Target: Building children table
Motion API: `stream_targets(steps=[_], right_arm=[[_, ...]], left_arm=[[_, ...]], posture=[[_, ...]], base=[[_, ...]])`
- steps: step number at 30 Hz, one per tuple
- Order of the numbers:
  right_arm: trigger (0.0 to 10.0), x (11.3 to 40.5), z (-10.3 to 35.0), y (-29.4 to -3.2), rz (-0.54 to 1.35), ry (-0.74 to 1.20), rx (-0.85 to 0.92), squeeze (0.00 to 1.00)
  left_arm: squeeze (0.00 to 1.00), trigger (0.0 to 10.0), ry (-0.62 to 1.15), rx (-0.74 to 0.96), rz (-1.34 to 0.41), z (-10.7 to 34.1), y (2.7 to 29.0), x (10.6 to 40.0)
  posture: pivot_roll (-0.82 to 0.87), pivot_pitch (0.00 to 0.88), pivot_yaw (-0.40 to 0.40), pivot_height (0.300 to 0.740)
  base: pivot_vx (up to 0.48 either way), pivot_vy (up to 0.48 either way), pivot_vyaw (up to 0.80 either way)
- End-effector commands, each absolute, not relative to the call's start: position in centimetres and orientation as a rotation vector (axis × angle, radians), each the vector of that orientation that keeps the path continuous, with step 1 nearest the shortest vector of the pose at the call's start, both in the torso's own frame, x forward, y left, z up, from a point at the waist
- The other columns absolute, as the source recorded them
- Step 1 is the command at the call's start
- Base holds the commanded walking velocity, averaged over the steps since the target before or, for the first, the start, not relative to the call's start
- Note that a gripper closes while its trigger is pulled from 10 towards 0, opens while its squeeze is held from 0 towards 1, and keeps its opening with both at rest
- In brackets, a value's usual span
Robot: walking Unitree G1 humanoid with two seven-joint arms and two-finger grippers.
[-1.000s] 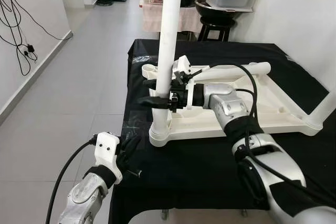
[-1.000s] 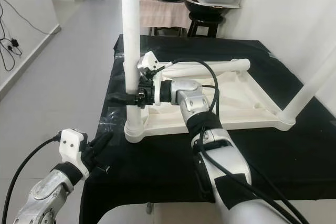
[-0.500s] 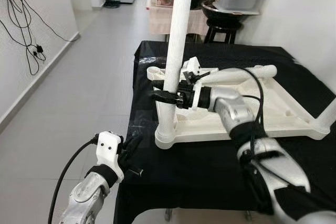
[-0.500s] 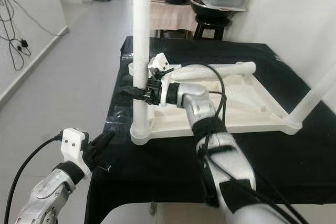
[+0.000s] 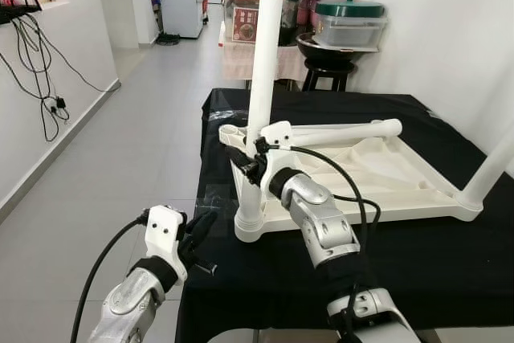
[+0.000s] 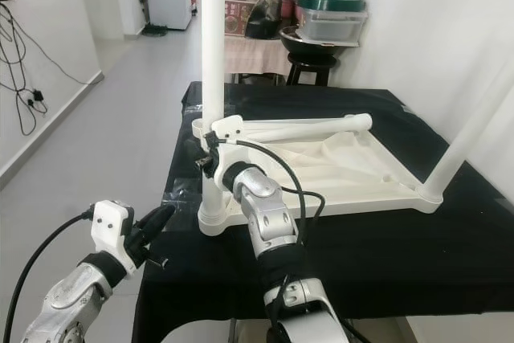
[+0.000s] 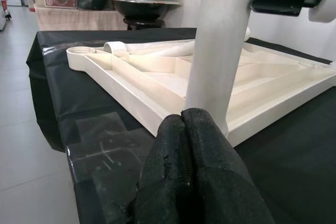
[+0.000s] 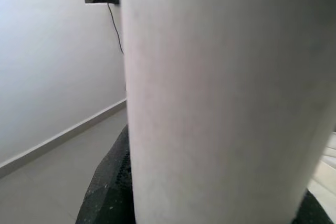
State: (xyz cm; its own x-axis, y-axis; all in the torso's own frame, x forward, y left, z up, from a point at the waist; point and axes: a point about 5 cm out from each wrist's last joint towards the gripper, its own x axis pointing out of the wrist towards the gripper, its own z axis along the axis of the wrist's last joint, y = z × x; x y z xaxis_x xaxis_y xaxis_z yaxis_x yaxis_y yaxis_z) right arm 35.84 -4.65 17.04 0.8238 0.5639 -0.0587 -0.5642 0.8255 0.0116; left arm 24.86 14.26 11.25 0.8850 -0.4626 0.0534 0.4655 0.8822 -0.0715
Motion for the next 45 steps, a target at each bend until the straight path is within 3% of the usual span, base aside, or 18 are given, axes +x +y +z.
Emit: stream_targets(steps=[1,2,3,8,9,10,16,27,28,34,37,42,43,44,45], right_arm=[[10.0,35.6,13.4,-4.6,0.596,0.221,-0.041,0.0],[10.0,35.6,13.4,-4.6,0.596,0.221,-0.041,0.0],[10.0,36.0,14.5,-3.9,0.648,0.178,0.004,1.0],[10.0,36.0,16.9,-3.0,0.871,0.074,0.081,1.0],[10.0,35.7,18.0,-3.2,1.028,0.037,0.082,0.2],[10.0,35.4,18.7,-3.5,1.123,0.02,0.076,0.0],[10.0,35.3,19.2,-5.8,1.381,0.054,-0.094,0.0],[10.0,37.0,19.5,-6.8,1.321,0.073,-0.157,0.0],[0.0,37.2,19.7,-6.9,1.304,0.065,-0.151,0.0],[0.0,37.0,19.3,-8.1,1.301,0.073,-0.121,0.0],[0.0,37.0,17.8,-9.1,1.138,0.104,-0.096,0.0],[0.0,37.1,17.3,-9.3,1.09,0.11,-0.097,0.0],[0.0,36.9,16.3,-9.3,0.961,0.117,-0.087,0.0],[0.0,36.9,16.3,-9.3,0.961,0.117,-0.087,0.0],[0.0,36.3,14.8,-9.0,0.651,0.107,0.02,0.0]], left_arm=[[0.0,10.0,-0.011,-0.083,-0.488,10.9,14.1,24.9],[0.0,10.0,-0.011,-0.083,-0.488,10.9,14.1,24.9],[0.0,10.0,-0.012,-0.082,-0.484,10.8,14.1,24.9],[0.0,10.0,-0.014,-0.084,-0.482,10.9,14.0,25.0],[0.0,10.0,-0.014,-0.085,-0.484,10.8,13.9,25.0],[0.0,10.0,-0.014,-0.085,-0.485,10.8,13.8,25.1],[0.0,10.0,-0.019,-0.091,-0.482,10.9,13.5,25.2],[0.0,10.0,-0.025,-0.093,-0.479,10.9,13.2,25.3],[0.0,10.0,-0.026,-0.094,-0.479,10.9,13.2,25.3],[0.0,10.0,-0.026,-0.096,-0.482,10.9,13.3,25.4],[0.0,10.0,-0.025,-0.096,-0.482,10.9,13.4,25.3],[0.0,10.0,-0.025,-0.095,-0.482,10.9,13.5,25.3],[0.0,10.0,-0.024,-0.094,-0.481,10.9,13.6,25.3],[0.0,10.0,-0.024,-0.094,-0.481,10.9,13.6,25.3],[0.0,10.0,-0.024,-0.093,-0.48,11.0,13.9,25.2]], posture=[[0.08,0.0,-0.078,0.74],[0.08,0.0,-0.078,0.74],[0.09,0.0,-0.08,0.74],[0.09,0.0,-0.085,0.74],[0.09,0.0,-0.087,0.74],[0.09,0.0,-0.087,0.74],[0.1,0.0,-0.111,0.74],[0.1,0.0,-0.118,0.74],[0.1,0.0,-0.117,0.74],[0.08,0.0,-0.102,0.74],[0.08,0.0,-0.095,0.74],[0.07,0.0,-0.094,0.74],[0.07,0.0,-0.095,0.74],[0.07,0.0,-0.095,0.74],[0.05,0.0,-0.087,0.74]], base=[[0.0,0.0,0.0],[0.0,0.0,0.0],[0.0,0.0,0.0],[0.0,0.0,0.0],[0.0,0.0,0.0],[0.0,0.0,0.0],[0.0,0.0,0.0],[0.0,0.0,0.0],[0.0,0.0,0.0],[0.0,0.0,0.0],[0.0,0.0,0.0],[0.0,0.0,0.0],[0.0,0.0,0.0],[0.0,0.0,0.0],[0.0,0.0,0.0]])
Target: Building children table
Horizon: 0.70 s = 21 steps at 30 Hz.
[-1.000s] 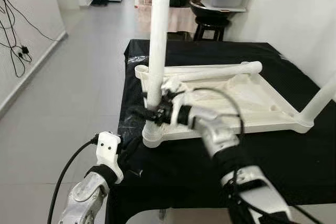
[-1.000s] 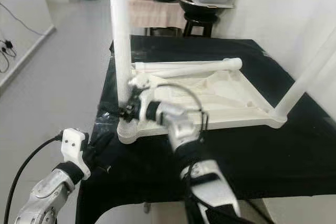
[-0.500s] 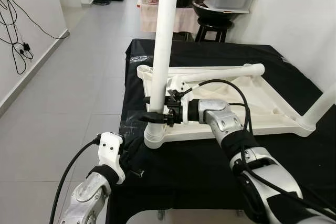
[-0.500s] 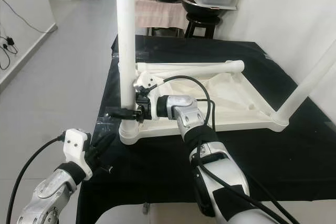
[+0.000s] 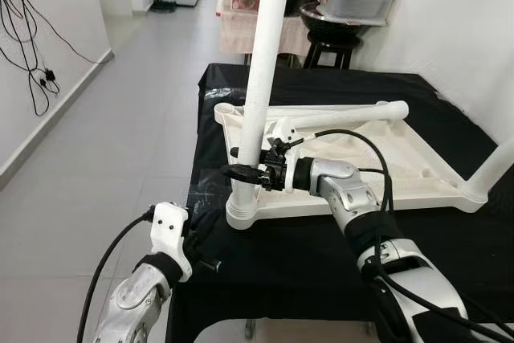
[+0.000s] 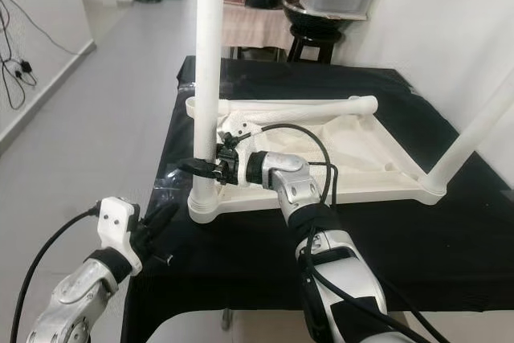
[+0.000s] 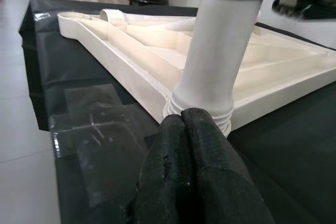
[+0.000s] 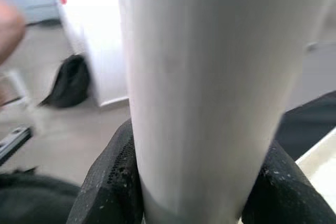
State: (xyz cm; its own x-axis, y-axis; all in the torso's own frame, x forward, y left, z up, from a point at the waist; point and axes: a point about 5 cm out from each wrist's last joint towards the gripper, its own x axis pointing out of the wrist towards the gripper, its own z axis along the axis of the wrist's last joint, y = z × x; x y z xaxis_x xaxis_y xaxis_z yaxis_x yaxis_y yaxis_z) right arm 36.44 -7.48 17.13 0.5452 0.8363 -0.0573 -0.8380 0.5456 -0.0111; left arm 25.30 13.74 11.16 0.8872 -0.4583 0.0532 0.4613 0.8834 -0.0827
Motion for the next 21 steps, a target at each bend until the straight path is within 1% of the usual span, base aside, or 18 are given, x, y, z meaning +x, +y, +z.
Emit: stream_targets(steps=[1,2,3,4,5,7,10,12,14,21], right_arm=[[0.0,34.4,13.1,-8.3,0.529,0.124,-0.017,0.0],[0.0,34.4,13.1,-8.3,0.529,0.124,-0.017,0.0],[0.0,33.5,12.8,-8.3,0.442,0.111,-0.017,0.0],[0.0,33.5,12.8,-8.3,0.442,0.111,-0.017,0.0],[0.0,33.6,12.8,-8.6,0.396,0.108,-0.012,0.0],[0.0,33.8,12.2,-8.5,0.419,0.147,-0.006,0.0],[0.0,33.5,12.8,-7.5,0.465,0.1,-0.04,0.0],[0.0,33.4,13.0,-7.5,0.464,0.095,-0.043,0.0],[0.0,33.0,12.6,-7.1,0.472,0.149,-0.063,0.0],[0.0,33.0,12.6,-7.1,0.472,0.149,-0.063,0.0]], left_arm=[[0.0,10.0,-0.023,-0.092,-0.479,11.0,14.1,25.2],[0.0,10.0,-0.023,-0.092,-0.479,11.0,14.1,25.2],[0.0,10.0,-0.021,-0.088,-0.48,11.0,14.3,25.2],[0.0,10.0,-0.021,-0.088,-0.48,11.0,14.3,25.2],[0.0,10.0,-0.02,-0.086,-0.48,11.0,14.3,25.2],[0.0,10.0,-0.015,-0.083,-0.487,11.0,14.4,25.3],[0.0,10.0,-0.013,-0.082,-0.486,11.0,14.6,25.3],[0.0,10.0,-0.013,-0.083,-0.486,11.0,14.6,25.3],[0.0,10.0,-0.018,-0.082,-0.475,11.1,14.6,25.3],[0.0,10.0,-0.018,-0.082,-0.475,11.1,14.6,25.3]], posture=[[0.05,0.0,-0.074,0.74],[0.05,0.0,-0.074,0.74],[0.03,0.0,-0.062,0.74],[0.03,0.0,-0.062,0.74],[0.04,0.0,-0.06,0.74],[0.05,0.0,-0.071,0.74],[0.04,0.0,-0.062,0.74],[0.04,0.0,-0.062,0.74],[0.05,0.0,-0.065,0.74],[0.05,0.0,-0.065,0.74]], base=[[0.0,0.0,0.0],[0.0,0.0,0.0],[0.0,0.0,0.0],[0.0,0.0,0.0],[0.0,0.0,0.0],[0.0,0.0,0.0],[0.0,0.0,0.0],[0.0,0.0,0.0],[0.0,0.0,0.0],[0.0,0.0,0.0]])
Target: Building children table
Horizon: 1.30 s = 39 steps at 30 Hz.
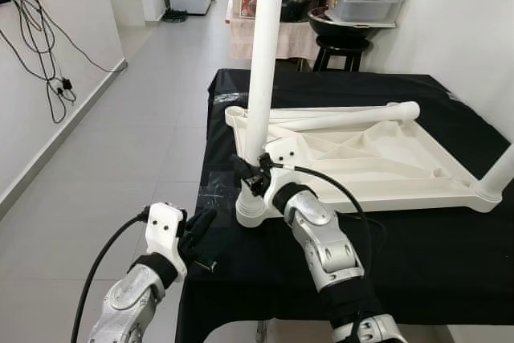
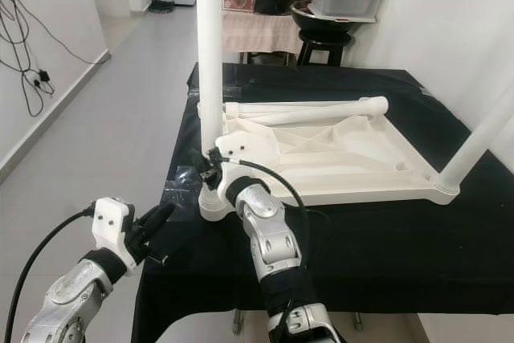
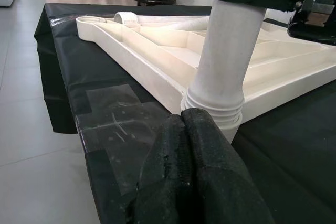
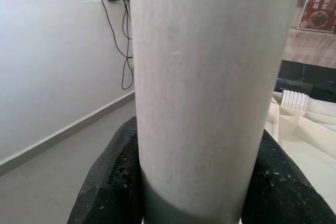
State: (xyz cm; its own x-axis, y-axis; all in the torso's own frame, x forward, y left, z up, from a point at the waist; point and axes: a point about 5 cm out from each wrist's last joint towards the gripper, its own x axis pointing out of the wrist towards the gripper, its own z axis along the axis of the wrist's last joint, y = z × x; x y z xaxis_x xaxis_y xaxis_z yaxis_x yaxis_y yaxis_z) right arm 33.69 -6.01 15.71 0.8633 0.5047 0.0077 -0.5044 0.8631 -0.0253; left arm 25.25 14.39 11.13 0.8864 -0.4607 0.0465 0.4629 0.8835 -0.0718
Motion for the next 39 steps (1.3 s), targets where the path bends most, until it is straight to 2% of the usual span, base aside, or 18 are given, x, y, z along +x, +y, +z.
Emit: stream_targets(steps=[1,2,5,6,7,8,9,12,13,18,23,24,29,34,35,36,37,39], right_arm=[[0.0,33.0,12.6,-7.1,0.472,0.149,-0.063,0.0],[10.0,32.8,12.5,-6.9,0.464,0.163,-0.07,0.0],[10.0,32.2,13.1,-6.3,0.533,0.108,-0.208,0.0],[10.0,32.1,13.1,-6.2,0.555,0.106,-0.21,0.4],[10.0,32.0,13.1,-6.1,0.58,0.116,-0.18,0.91],[10.0,31.9,13.0,-6.1,0.594,0.12,-0.157,0.91],[10.0,32.0,13.1,-6.1,0.601,0.118,-0.147,1.0],[10.0,32.0,13.2,-5.9,0.638,0.125,-0.132,1.0],[10.0,32.0,13.2,-5.9,0.665,0.134,-0.11,0.0],[10.0,32.2,13.9,-5.8,0.755,0.132,-0.08,0.0],[10.0,32.9,15.8,-7.0,1.043,0.105,-0.108,0.0],[10.0,33.9,16.7,-8.3,1.142,0.131,-0.102,0.0],[10.0,36.3,17.7,-10.4,1.093,0.18,-0.059,0.0],[10.0,36.8,17.8,-11.0,1.095,0.215,-0.072,0.0],[2.0,37.0,17.9,-11.1,1.098,0.22,-0.068,0.0],[2.0,37.1,18.0,-11.1,1.1,0.222,-0.062,0.0],[0.0,37.1,18.2,-11.2,1.107,0.22,-0.054,0.0],[0.0,37.4,18.3,-11.4,1.129,0.224,-0.038,0.0]], left_arm=[[0.0,10.0,-0.018,-0.082,-0.475,11.1,14.6,25.3],[0.0,10.0,-0.019,-0.082,-0.472,11.1,14.7,25.3],[0.0,10.0,-0.02,-0.086,-0.476,11.1,14.5,25.4],[0.0,10.0,-0.021,-0.087,-0.476,11.1,14.5,25.4],[0.0,10.0,-0.021,-0.088,-0.476,11.1,14.5,25.4],[0.0,10.0,-0.021,-0.088,-0.476,11.1,14.5,25.4],[0.0,10.0,-0.022,-0.089,-0.476,11.1,14.5,25.5],[0.0,10.0,-0.023,-0.091,-0.476,11.1,14.5,25.5],[0.0,10.0,-0.023,-0.091,-0.476,11.1,14.4,25.5],[0.0,10.0,-0.024,-0.092,-0.476,11.1,14.4,25.6],[0.0,10.0,-0.024,-0.094,-0.478,11.0,14.1,25.7],[0.0,10.0,-0.023,-0.096,-0.479,10.9,14.0,25.7],[0.0,10.0,-0.021,-0.095,-0.478,10.8,13.9,25.7],[0.0,10.0,-0.02,-0.094,-0.476,10.7,13.9,25.6],[0.0,10.0,-0.02,-0.094,-0.476,10.7,13.9,25.6],[0.0,10.0,-0.02,-0.094,-0.476,10.7,13.9,25.6],[0.0,10.0,-0.02,-0.093,-0.477,10.7,13.9,25.6],[0.0,10.0,-0.02,-0.093,-0.478,10.7,13.9,25.6]], posture=[[0.05,0.0,-0.065,0.74],[0.05,0.0,-0.065,0.74],[0.04,0.0,-0.06,0.74],[0.04,0.0,-0.06,0.74],[0.04,0.0,-0.06,0.74],[0.04,0.0,-0.06,0.74],[0.04,0.0,-0.063,0.74],[0.04,0.0,-0.063,0.74],[0.04,0.0,-0.064,0.74],[0.04,0.0,-0.063,0.74],[0.04,0.0,-0.068,0.74],[0.06,0.0,-0.073,0.74],[0.08,0.0,-0.084,0.74],[0.08,0.0,-0.086,0.74],[0.08,0.0,-0.086,0.74],[0.08,0.0,-0.084,0.74],[0.08,0.0,-0.084,0.74],[0.08,0.0,-0.083,0.74]], base=[[0.0,0.0,0.0],[0.0,0.0,0.0],[0.0,0.0,0.0],[0.0,0.0,0.0],[0.0,0.0,0.0],[0.0,0.0,0.0],[0.0,0.0,0.0],[0.0,0.0,0.0],[0.0,0.0,0.0],[0.0,0.0,0.0],[0.0,0.0,0.0],[0.0,0.0,0.0],[0.0,0.0,0.0],[0.0,0.0,0.0],[0.0,0.0,0.0],[0.0,0.0,0.0],[0.0,0.0,0.0],[0.0,0.0,0.0]])
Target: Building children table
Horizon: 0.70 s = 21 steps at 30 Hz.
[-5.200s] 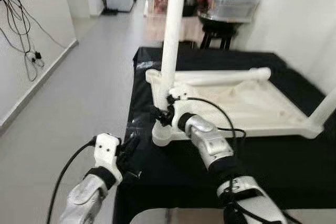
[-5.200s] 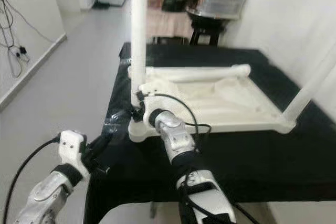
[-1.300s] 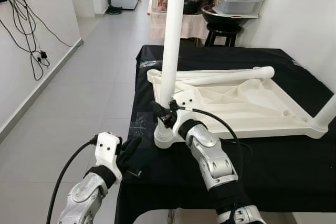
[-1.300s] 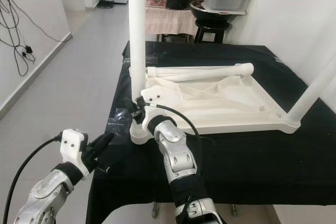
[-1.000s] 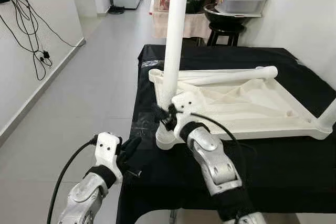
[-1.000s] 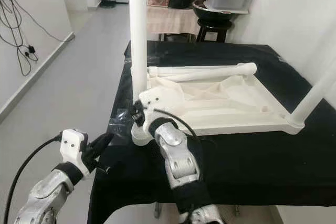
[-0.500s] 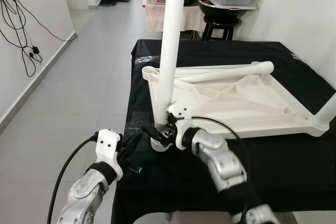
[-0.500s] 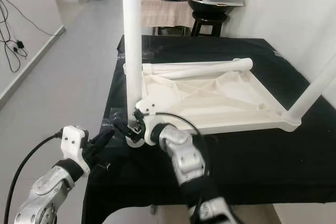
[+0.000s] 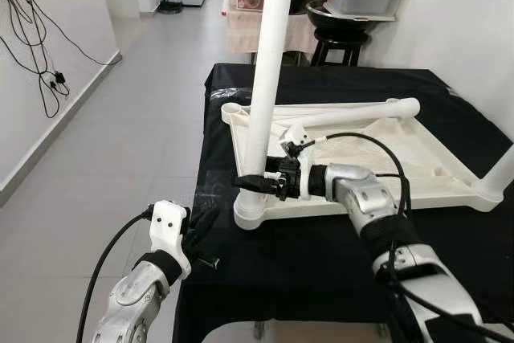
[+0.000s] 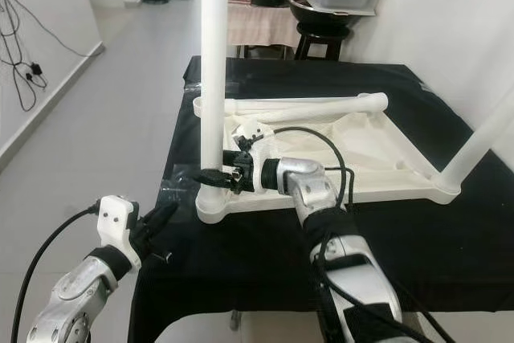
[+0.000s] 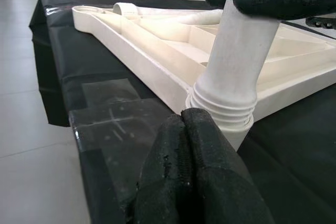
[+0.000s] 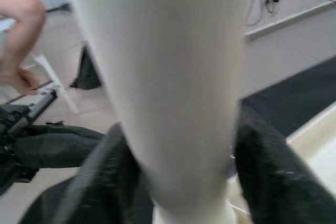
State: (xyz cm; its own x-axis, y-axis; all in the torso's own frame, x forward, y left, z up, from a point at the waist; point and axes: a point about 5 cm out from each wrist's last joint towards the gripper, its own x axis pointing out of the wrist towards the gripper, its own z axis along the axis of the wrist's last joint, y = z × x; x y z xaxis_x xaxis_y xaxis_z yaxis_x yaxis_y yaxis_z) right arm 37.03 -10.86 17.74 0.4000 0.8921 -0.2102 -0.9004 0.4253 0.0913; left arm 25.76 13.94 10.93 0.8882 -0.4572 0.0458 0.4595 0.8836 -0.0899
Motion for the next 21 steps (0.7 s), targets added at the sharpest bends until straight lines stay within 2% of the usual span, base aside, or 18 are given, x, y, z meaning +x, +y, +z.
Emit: stream_targets(steps=[1,6,12,16,17,18,21], right_arm=[[0.0,37.4,18.3,-11.4,1.129,0.224,-0.038,0.0],[0.0,37.6,18.3,-11.6,1.126,0.218,-0.011,0.0],[0.0,37.2,16.9,-12.4,0.97,0.22,0.029,0.0],[0.0,37.2,16.8,-12.4,0.969,0.221,0.031,0.0],[0.0,37.0,15.1,-11.7,0.73,0.218,0.009,0.0],[0.0,35.8,12.5,-10.7,0.41,0.231,-0.095,0.0],[0.0,35.4,11.6,-10.1,0.329,0.239,-0.149,0.0]], left_arm=[[0.0,10.0,-0.02,-0.093,-0.478,10.7,13.9,25.6],[0.0,10.0,-0.021,-0.091,-0.476,10.8,14.0,25.6],[0.0,10.0,-0.023,-0.091,-0.473,10.8,14.3,25.5],[0.0,10.0,-0.023,-0.091,-0.473,10.8,14.3,25.5],[0.0,10.0,-0.023,-0.088,-0.473,10.9,14.5,25.5],[0.0,10.0,-0.022,-0.09,-0.475,10.9,14.6,25.8],[0.0,10.0,-0.02,-0.089,-0.48,11.0,14.7,26.0]], posture=[[0.08,0.0,-0.083,0.74],[0.08,0.0,-0.08,0.74],[0.07,0.0,-0.082,0.74],[0.07,0.0,-0.082,0.74],[0.07,0.0,-0.082,0.74],[0.04,0.0,-0.057,0.74],[0.04,0.0,-0.062,0.74]], base=[[0.0,0.0,0.0],[0.0,0.0,0.0],[0.0,0.0,0.0],[0.0,0.0,0.0],[0.0,0.0,0.0],[0.0,0.0,0.0],[0.0,0.0,0.0]])
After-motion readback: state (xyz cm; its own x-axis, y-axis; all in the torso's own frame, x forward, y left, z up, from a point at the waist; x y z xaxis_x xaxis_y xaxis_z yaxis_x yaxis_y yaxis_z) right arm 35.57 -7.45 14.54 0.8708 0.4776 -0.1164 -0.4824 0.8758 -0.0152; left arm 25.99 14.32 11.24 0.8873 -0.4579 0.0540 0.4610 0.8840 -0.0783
